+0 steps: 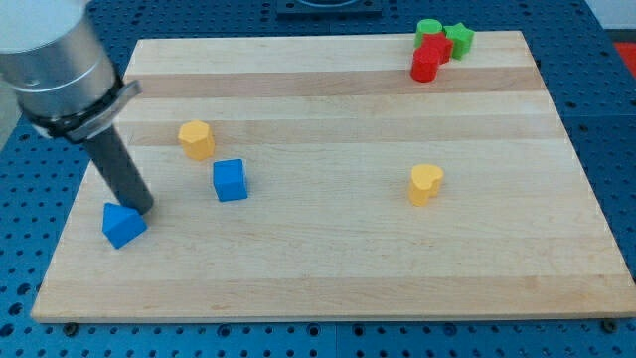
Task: Move the blue cube close to the blue triangle
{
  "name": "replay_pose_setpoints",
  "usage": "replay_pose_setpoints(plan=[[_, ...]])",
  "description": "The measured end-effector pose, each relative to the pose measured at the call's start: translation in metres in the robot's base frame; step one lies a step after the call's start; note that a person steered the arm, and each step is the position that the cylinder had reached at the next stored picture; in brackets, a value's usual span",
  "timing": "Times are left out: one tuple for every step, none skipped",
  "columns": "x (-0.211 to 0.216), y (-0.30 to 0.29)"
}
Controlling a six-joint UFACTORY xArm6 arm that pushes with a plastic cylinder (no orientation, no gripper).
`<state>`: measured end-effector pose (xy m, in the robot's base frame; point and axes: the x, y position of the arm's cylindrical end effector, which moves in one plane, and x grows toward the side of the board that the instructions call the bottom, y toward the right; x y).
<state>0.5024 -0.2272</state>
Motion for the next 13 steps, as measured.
replay_pose_setpoints(plan=[[0.000, -0.004], [0.012, -0.015], [0.018, -0.020], [0.007, -0.011], [0.006, 0.025], [0.008, 0.066], [0.009, 0.112], [0.003, 0.146], [-0.013, 0.157], [-0.028, 0.156], [-0.038, 0.151], [-0.051, 0.145], [-0.054, 0.132]])
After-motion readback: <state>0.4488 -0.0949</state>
